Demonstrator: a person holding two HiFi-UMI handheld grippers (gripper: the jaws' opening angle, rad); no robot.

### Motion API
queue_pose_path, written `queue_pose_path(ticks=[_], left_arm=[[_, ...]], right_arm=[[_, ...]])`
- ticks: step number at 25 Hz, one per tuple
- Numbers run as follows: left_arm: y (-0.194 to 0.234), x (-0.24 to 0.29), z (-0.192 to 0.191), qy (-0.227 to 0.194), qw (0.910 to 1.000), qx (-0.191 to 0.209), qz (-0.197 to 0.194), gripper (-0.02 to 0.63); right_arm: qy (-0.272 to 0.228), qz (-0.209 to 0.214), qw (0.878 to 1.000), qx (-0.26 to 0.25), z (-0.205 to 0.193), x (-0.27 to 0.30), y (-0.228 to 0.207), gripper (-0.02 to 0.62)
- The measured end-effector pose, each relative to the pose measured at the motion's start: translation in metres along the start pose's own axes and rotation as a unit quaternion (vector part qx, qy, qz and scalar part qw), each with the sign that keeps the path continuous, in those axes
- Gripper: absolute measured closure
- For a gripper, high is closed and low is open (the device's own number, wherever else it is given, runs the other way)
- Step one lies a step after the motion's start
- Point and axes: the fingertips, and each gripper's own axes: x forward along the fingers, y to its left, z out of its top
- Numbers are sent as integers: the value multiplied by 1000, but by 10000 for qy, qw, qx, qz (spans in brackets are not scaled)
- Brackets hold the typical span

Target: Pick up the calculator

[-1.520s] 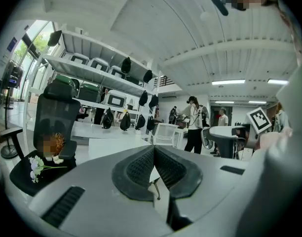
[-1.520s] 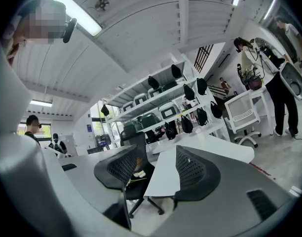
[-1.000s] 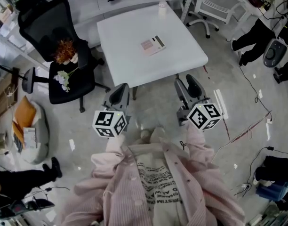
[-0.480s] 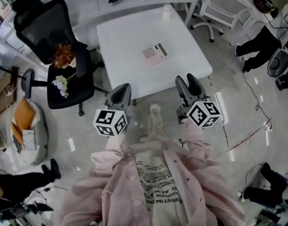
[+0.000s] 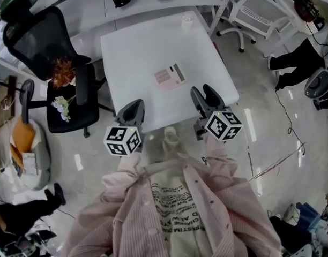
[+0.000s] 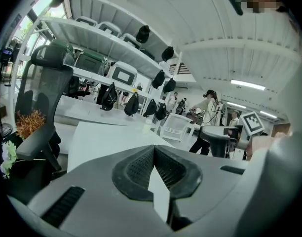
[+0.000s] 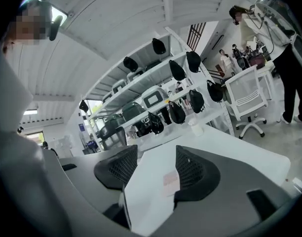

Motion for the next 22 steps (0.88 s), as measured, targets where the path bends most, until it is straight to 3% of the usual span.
queue_pose_path(ticks=[8,22], left_arm=[[15,60,-9,297,9988,-309,238,604],[48,131,-49,855,9912,-855,536,604]], right_arm=[[515,62,9984,203,-7,54,-53,383],[1637,293,9857,257,-60,133,-107,382]])
